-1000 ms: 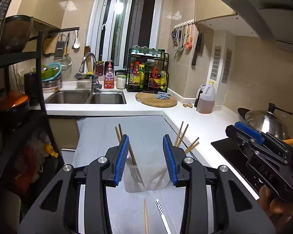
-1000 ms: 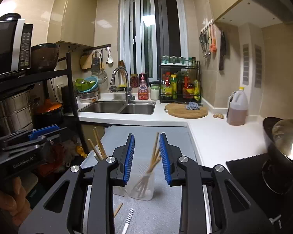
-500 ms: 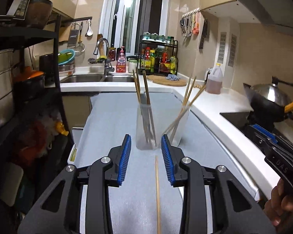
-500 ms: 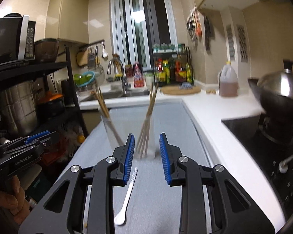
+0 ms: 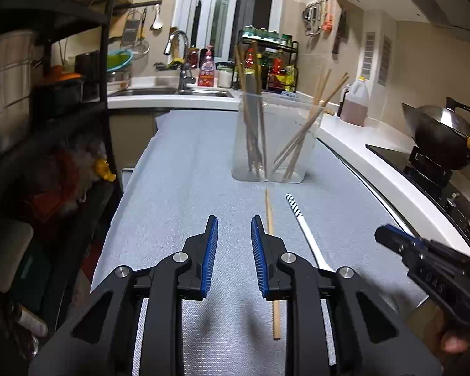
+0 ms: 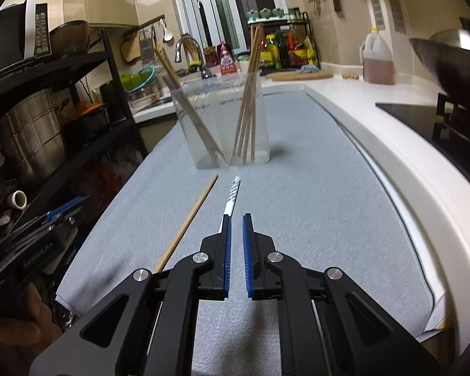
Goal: Organize utensils
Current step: 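Move both open tools back down toward the spoon and last chopstick, then position the right tool around the white spoon handle while the left tool lines up on the chopstick, then close the left tool on the chopstick while the right tool closes on the spoon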
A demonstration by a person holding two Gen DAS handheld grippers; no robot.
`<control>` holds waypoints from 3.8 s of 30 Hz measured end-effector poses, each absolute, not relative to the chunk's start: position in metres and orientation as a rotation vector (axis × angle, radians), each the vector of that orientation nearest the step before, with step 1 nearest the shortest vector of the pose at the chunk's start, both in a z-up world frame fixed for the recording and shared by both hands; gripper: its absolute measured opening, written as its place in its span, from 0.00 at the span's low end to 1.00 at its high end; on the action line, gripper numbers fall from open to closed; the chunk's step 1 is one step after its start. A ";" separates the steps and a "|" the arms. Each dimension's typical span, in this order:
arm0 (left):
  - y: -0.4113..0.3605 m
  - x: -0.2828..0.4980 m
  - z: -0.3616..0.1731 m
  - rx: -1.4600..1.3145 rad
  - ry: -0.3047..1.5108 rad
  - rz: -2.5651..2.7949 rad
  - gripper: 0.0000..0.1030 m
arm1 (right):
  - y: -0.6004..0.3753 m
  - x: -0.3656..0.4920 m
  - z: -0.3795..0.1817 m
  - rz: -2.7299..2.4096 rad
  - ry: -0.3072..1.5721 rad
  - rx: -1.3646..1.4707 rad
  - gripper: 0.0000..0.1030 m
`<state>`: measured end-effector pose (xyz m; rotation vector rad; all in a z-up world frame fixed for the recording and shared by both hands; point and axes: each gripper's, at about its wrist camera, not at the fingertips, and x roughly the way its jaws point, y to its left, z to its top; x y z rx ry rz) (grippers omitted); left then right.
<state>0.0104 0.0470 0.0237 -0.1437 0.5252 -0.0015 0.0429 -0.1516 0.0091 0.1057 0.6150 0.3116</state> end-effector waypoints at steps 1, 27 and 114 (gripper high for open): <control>0.050 0.012 0.022 -0.154 0.531 0.002 0.22 | -0.149 0.044 0.005 0.320 0.631 0.110 0.10; 0.044 0.010 0.011 -0.161 0.565 -0.028 0.22 | -0.115 0.056 -0.032 0.325 0.838 0.114 0.22; 0.004 0.025 -0.041 -0.019 0.699 -0.013 0.07 | -0.154 0.044 -0.037 0.127 0.701 -0.068 0.10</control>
